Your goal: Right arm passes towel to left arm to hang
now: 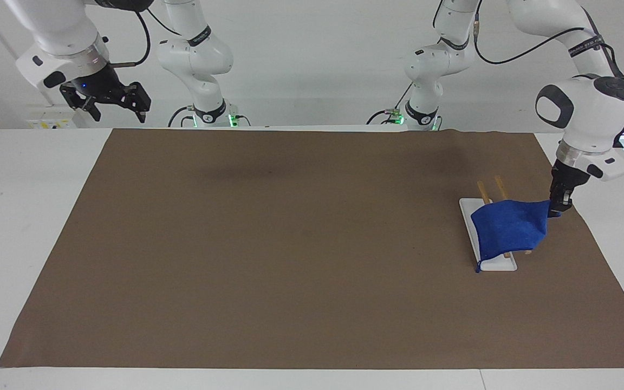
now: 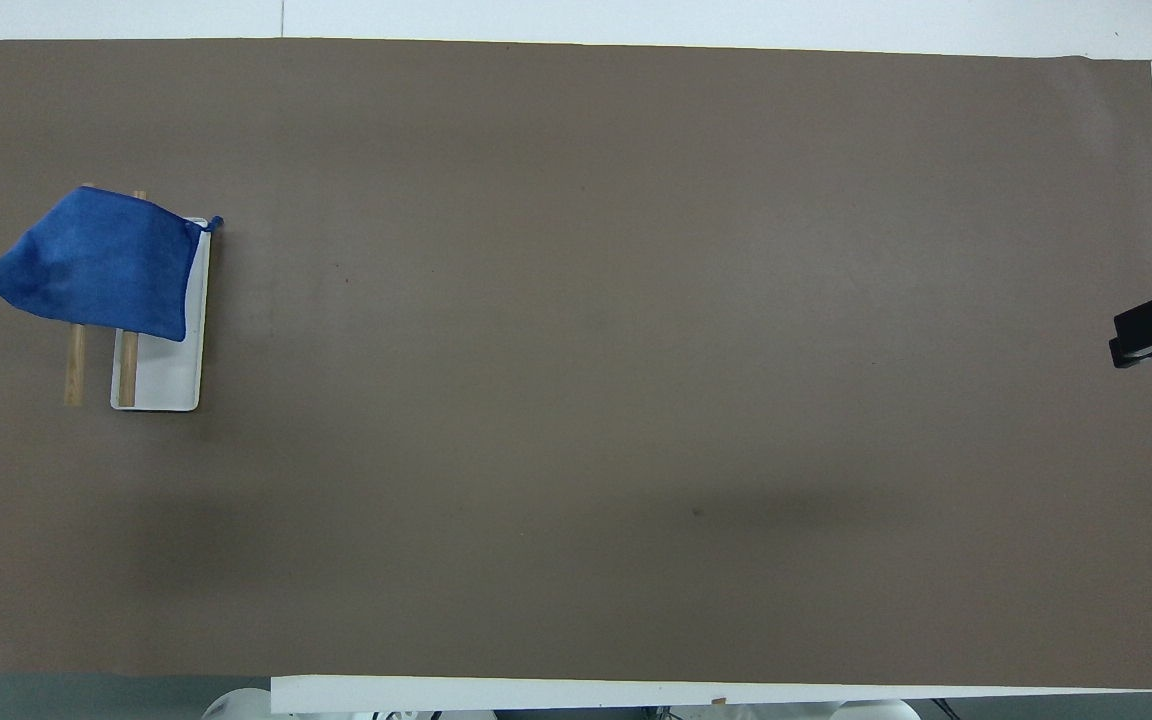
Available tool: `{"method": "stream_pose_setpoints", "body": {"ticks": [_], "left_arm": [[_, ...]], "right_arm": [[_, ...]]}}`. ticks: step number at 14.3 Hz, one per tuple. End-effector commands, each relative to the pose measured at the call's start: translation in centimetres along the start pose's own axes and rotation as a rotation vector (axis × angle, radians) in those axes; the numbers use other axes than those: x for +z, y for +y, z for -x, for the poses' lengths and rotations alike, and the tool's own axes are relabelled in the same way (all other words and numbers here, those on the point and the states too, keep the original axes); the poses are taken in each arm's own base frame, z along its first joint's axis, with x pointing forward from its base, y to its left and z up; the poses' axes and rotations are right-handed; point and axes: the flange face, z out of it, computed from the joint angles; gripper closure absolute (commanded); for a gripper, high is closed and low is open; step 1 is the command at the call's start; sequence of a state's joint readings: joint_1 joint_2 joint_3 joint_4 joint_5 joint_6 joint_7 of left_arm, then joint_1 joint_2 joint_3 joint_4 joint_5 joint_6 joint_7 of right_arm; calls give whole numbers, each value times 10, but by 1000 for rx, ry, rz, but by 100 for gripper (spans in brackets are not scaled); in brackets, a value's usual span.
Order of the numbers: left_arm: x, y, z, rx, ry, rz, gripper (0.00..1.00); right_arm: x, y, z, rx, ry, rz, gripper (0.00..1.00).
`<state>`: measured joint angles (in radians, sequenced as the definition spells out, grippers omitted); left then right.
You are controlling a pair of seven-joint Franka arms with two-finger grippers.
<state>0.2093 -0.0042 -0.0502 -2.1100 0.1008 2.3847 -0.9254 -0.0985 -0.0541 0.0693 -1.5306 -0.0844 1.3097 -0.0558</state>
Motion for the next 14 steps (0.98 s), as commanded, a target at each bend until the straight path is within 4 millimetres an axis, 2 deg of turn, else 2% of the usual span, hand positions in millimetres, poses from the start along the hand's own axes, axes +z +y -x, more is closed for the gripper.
{"method": "stream_pose_setpoints", "body": {"ticks": [1,2,5,8,11,12,14], "left_arm": [[-19,22,-12,10,43,48,0],[-29,34,-12,27,52,63,0],[-65,43,-14,60,27,21,0],[-114,58,6,376,-104,-110,0],[-160,66,23,663,-236,-119,0],[-172,70,26,696,-267,-63,0],[-182,76,36,714,-281,-18,0]], "right_arm": [[-9,4,-5,-23,28,-25,0],[-10,4,-6,-25,30,-27,0],[-5,4,-7,-23,19,-28,0],[-2,22,-5,11,16,-83,0],[-3,20,-4,6,15,-84,0],[-2,17,-3,2,12,-82,0],[-1,15,-4,-2,9,-79,0]]}}
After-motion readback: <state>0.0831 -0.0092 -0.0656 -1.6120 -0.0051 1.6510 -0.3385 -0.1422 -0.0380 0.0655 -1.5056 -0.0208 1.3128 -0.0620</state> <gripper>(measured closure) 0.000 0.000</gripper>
